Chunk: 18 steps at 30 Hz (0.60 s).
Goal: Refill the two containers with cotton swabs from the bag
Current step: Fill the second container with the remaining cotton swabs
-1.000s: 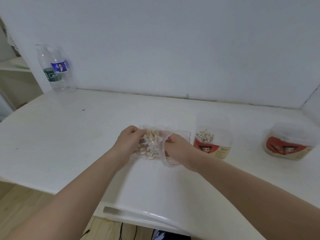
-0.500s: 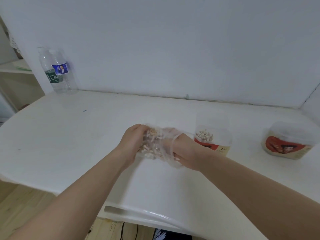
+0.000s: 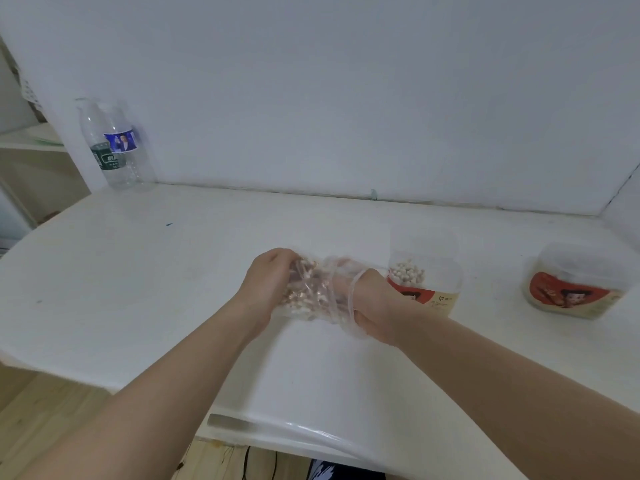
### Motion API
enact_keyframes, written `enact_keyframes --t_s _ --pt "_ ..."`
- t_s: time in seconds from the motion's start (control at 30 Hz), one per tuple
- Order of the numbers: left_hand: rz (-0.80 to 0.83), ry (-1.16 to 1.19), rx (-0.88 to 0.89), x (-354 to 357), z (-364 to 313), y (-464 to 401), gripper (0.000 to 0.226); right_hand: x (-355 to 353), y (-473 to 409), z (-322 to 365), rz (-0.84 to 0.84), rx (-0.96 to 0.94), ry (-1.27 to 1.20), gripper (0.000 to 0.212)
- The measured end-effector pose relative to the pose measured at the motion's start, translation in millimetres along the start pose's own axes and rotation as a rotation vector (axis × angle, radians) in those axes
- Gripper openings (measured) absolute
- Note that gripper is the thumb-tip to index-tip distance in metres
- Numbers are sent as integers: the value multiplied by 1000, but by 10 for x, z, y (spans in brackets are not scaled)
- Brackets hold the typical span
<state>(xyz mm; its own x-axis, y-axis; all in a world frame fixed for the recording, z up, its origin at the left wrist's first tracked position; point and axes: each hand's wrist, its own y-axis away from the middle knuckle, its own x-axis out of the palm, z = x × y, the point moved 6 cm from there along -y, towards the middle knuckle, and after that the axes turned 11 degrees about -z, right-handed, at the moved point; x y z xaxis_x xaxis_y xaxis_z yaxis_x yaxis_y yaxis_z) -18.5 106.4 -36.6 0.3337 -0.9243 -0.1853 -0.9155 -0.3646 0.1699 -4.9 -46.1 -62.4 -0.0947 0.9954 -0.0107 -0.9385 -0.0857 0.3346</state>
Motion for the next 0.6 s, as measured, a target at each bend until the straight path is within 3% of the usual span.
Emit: enact_keyframes --t_s 0.23,0.47,0.6 --pt "-174 56 -83 -292 108 -135 27 -217 79 22 109 9 -9 27" --pt "-51 135 -208 -130 203 -39 32 -103 123 -4 164 114 -87 17" --pt "50 107 -196 -72 212 -15 34 10 50 -121 180 189 -144 32"
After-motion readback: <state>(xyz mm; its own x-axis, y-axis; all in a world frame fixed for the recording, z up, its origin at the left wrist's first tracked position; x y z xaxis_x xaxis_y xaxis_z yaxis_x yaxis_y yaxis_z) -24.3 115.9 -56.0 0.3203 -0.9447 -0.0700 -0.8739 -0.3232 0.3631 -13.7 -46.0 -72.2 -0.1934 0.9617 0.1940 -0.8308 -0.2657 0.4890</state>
